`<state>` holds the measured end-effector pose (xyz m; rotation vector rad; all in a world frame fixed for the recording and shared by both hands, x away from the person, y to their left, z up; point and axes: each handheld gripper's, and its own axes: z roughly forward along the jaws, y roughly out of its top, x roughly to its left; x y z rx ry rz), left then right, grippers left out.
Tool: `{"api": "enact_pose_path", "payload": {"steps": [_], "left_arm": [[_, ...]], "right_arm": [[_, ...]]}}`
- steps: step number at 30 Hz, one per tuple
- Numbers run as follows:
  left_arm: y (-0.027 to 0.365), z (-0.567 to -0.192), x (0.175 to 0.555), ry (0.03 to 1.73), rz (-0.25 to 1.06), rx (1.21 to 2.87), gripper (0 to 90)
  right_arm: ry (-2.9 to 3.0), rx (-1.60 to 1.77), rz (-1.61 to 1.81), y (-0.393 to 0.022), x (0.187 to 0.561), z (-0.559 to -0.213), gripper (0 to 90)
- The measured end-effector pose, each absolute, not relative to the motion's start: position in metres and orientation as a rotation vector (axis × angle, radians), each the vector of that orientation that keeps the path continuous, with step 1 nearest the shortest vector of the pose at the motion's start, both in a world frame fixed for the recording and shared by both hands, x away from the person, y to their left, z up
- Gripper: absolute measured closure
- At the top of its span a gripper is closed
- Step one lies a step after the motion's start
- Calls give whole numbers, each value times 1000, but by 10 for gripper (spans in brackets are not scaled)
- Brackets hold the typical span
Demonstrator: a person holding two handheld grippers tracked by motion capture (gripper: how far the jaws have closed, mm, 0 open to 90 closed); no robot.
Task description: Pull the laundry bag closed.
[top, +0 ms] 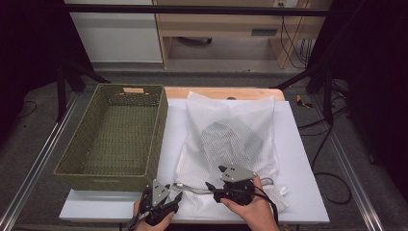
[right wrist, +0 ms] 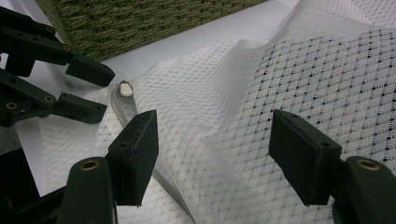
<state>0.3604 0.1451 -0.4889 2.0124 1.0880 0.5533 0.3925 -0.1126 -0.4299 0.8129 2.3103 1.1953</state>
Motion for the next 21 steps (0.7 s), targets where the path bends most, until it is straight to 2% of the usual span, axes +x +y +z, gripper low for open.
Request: {"api": "enact_pose_path", "payload": {"steps": [9,15,21], "left_arm": [[145,-491,364,1085,549,2007,482],[145,-492,365,1047,522,2007,593],[144,-492,363,1032,543,2013,760]], "right_arm": [[2320,811,1201,-112,392,-430,334],[2326,802,1199,-112,392,-430,334],[2322,808,1203,-112,392,-430,335]]}}
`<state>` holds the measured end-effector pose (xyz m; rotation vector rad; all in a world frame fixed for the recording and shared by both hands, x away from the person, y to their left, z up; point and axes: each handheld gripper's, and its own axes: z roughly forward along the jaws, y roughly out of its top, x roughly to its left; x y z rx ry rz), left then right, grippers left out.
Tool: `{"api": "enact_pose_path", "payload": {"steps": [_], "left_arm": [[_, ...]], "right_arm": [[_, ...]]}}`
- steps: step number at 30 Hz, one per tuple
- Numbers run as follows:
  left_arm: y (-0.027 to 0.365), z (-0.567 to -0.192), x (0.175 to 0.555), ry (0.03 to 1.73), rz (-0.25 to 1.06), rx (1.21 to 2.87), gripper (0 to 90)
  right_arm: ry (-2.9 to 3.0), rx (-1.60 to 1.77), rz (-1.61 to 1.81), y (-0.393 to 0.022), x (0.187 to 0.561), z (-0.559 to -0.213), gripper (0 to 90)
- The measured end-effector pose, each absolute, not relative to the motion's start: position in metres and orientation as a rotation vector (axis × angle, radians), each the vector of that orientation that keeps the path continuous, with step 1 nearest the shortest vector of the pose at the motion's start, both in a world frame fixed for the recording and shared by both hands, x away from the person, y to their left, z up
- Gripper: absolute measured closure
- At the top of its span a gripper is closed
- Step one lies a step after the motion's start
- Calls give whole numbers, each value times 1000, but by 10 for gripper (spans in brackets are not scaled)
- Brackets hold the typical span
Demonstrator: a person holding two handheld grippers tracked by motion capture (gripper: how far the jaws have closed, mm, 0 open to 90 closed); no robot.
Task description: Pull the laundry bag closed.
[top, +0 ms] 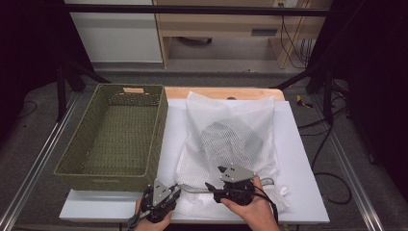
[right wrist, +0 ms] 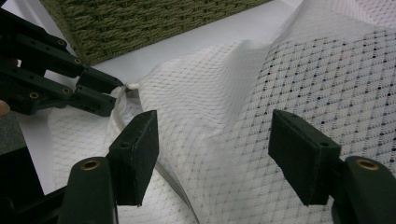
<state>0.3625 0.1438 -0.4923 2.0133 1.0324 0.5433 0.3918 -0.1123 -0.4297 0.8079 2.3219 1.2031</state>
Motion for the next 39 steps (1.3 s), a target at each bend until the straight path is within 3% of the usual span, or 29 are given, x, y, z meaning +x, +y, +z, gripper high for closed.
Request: {"api": "enact_pose_path", "payload": {"steps": [3,7,39], "left_arm": [[142,-492,362,1021,552,2022,843],[144,-492,362,1039,540,2006,875],[148,-483,355,1043,569,1976,885]], "right_arm": [[2328,801,1199,-110,391,-430,337],[2344,791,1193,-107,391,-431,350],[2421,735,1198,-96,385,-435,517]]}}
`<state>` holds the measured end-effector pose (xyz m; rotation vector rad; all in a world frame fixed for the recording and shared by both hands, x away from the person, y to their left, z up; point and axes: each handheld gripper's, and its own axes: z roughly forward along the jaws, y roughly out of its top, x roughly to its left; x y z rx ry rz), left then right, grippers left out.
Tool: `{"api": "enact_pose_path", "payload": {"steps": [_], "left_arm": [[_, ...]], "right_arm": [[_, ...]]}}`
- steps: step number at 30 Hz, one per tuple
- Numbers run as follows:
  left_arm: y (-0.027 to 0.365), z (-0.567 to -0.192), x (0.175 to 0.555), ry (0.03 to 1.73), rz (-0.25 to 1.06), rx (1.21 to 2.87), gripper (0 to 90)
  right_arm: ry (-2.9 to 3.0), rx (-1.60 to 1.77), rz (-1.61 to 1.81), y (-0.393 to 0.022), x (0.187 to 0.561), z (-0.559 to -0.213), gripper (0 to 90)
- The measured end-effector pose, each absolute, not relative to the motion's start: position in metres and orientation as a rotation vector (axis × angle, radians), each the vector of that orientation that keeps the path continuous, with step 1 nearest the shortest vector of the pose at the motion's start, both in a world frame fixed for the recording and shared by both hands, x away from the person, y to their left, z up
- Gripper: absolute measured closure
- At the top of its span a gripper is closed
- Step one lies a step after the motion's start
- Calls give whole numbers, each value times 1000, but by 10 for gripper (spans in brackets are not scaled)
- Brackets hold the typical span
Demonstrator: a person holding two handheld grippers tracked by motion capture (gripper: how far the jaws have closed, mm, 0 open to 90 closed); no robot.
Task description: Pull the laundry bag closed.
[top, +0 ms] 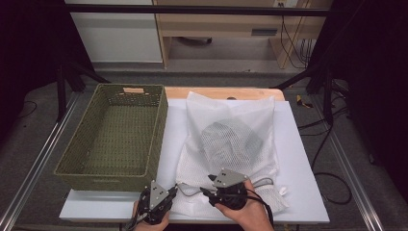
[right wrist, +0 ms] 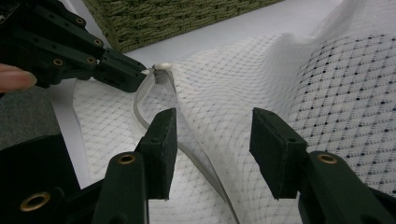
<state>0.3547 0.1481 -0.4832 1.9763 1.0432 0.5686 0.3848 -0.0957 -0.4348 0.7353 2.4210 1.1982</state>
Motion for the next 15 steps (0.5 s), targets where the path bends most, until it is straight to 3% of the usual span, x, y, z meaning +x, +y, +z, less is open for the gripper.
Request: {"api": "enact_pose_path", "payload": {"steps": [15], "left_arm": [[148,-483,354,1043,571,1972,885]], "right_arm": [[2443,736,1172,-86,385,-435,521]]}}
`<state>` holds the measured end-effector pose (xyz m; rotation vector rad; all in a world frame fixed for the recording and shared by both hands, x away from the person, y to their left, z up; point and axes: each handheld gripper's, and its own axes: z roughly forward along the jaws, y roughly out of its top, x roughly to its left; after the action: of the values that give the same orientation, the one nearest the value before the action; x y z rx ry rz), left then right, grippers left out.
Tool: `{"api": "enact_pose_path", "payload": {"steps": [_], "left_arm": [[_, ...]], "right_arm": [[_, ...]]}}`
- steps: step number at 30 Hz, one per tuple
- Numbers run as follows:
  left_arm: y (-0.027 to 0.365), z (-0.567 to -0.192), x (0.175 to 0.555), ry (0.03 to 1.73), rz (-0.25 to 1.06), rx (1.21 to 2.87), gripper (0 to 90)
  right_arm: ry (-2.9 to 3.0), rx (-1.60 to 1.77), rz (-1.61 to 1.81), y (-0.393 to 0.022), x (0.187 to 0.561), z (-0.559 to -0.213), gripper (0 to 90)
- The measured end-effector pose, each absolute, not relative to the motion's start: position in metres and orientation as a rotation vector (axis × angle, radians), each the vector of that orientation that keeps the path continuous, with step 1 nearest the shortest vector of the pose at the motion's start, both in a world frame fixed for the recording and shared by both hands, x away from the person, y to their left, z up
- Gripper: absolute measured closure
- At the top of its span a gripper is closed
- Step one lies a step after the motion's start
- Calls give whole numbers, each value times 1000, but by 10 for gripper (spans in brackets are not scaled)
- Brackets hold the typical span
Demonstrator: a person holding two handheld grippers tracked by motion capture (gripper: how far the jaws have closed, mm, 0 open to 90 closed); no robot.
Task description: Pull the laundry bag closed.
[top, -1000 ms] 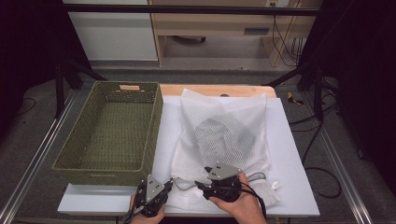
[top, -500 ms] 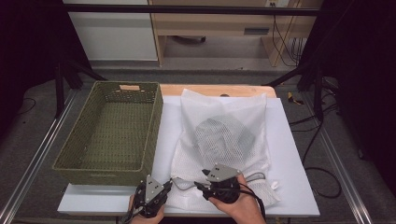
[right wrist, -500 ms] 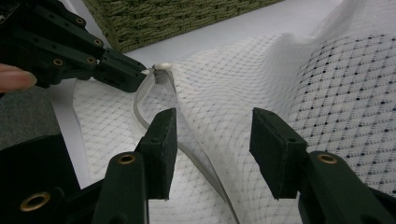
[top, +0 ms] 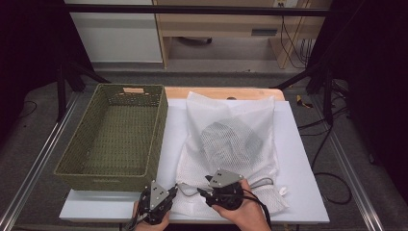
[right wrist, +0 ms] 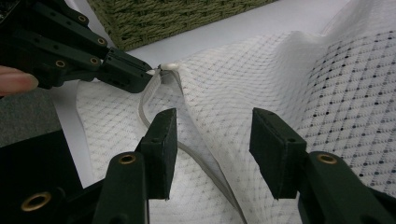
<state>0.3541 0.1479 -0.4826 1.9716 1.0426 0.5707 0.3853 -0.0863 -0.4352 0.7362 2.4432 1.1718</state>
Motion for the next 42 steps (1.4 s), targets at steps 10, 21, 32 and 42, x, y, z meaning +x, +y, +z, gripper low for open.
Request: {"api": "enact_pose_path", "payload": {"steps": [10,21,32,42], "left_arm": [[148,-482,354,1042,570,1970,885],[149,-481,354,1045,564,1964,885],[149,-482,353,1054,554,1951,885],[151,-482,354,1062,540,1942,885]], "right_arm": [[2487,714,1142,-76,398,-428,503],[2526,689,1128,-60,409,-420,550],[2579,637,1138,-48,414,-417,655],[2610,596,1142,-39,418,-416,731]]}}
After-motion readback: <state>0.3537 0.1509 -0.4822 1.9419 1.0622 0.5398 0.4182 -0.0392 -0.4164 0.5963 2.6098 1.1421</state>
